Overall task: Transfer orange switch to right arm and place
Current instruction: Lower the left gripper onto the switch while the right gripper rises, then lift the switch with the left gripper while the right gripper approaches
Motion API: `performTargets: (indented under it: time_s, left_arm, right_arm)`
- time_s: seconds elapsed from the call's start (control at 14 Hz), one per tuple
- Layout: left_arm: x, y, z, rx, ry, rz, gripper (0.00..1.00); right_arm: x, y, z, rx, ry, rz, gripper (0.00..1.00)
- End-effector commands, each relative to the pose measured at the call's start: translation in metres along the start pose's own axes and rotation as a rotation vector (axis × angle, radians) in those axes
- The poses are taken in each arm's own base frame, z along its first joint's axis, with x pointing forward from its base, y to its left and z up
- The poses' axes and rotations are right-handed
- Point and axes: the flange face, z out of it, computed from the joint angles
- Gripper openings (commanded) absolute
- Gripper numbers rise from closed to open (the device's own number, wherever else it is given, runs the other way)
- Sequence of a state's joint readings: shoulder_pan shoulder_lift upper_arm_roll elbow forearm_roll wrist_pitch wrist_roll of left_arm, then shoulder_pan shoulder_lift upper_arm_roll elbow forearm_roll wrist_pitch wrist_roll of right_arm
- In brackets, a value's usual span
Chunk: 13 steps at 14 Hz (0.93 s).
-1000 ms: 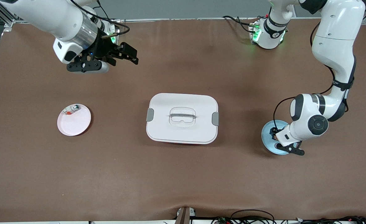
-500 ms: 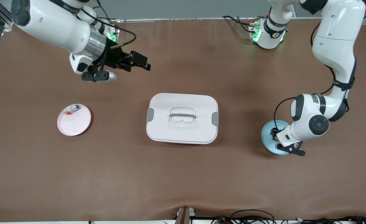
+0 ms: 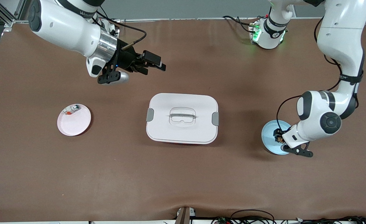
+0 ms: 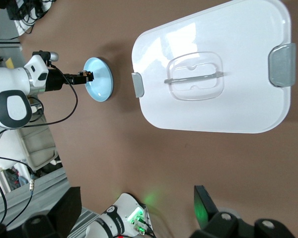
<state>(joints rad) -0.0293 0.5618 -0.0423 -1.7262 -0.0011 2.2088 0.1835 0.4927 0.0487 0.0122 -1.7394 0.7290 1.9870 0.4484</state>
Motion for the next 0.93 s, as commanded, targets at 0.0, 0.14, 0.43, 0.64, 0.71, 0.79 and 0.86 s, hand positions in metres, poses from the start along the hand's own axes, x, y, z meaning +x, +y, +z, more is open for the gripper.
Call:
performTargets:
  time_s: [0.0,0.14,0.43,0.64,0.71,0.79,0.86]
  left_arm:
    - [0.001,0.007,-0.041,-0.088,-0.026,-0.042,0.0]
    - [0.004,0.016,-0.061,-0.194,-0.032,-0.091,0.0]
    - [0.004,0.038,-0.103,-0.299,-0.084,-0.244,0.0]
    - [0.007,0.075,-0.126,-0.376,-0.142,-0.389,0.0]
    - [0.007,0.089,-0.132,-0.382,-0.17,-0.45,0.0]
    - [0.007,0.106,-0.141,-0.381,-0.187,-0.521,0.0]
    - [0.006,0.119,-0.146,-0.379,-0.205,-0.595,0.0]
  right_arm:
    - [0.003,0.01,0.002,0.065,-0.019,-0.019,1.0]
    - [0.005,0.016,0.007,0.062,-0.015,-0.014,1.0]
    - [-0.008,0.022,0.03,0.146,0.098,0.039,1.0]
    - [-0.028,0.011,0.044,0.171,0.14,0.043,1.0]
    - [-0.03,0.008,0.048,0.18,0.137,0.084,1.0]
    - [-0.034,0.003,0.052,0.187,0.147,0.097,1.0]
    - [-0.04,-0.002,0.057,0.195,0.16,0.088,1.0]
